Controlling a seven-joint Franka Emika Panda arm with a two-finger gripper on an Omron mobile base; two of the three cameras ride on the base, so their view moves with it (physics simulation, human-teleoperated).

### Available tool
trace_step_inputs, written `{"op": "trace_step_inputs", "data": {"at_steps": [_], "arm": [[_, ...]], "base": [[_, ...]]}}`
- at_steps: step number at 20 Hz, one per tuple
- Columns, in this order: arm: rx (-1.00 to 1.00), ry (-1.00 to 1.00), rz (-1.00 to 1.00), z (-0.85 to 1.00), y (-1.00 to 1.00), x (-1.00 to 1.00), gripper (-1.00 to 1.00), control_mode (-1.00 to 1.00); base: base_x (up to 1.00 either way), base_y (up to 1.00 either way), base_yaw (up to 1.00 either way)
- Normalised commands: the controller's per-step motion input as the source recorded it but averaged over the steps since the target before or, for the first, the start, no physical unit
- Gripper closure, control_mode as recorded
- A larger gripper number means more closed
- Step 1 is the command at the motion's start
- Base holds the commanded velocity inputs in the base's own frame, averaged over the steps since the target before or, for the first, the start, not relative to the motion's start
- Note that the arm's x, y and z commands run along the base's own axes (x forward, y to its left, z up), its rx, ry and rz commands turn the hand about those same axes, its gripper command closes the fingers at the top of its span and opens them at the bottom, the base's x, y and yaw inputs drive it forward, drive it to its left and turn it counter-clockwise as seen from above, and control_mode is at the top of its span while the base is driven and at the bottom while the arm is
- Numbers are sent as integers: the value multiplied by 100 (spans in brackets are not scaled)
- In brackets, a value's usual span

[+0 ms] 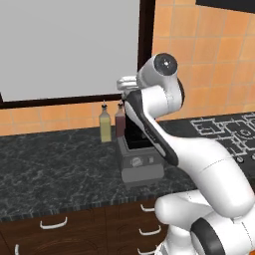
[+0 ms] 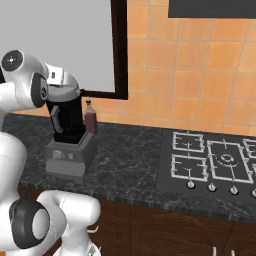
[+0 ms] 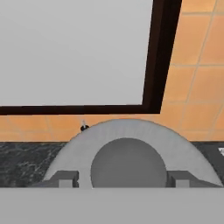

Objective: Close the lid blender by securely placing the lid on top.

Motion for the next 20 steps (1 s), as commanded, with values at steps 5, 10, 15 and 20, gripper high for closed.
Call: {"op": "trace_step_inputs", "data": {"at_steps": [5, 10, 15, 20], "arm": [[-11, 2, -8, 3, 47, -95, -100, -100], [-17, 1, 0, -24, 91, -100, -100, -100], [-16, 22, 1, -86, 87, -100, -100, -100], [-4, 18, 0, -46, 17, -22, -100, -100]], "base": [[0, 0, 0], [0, 0, 0], [0, 0, 0], [0, 0, 0]]}}
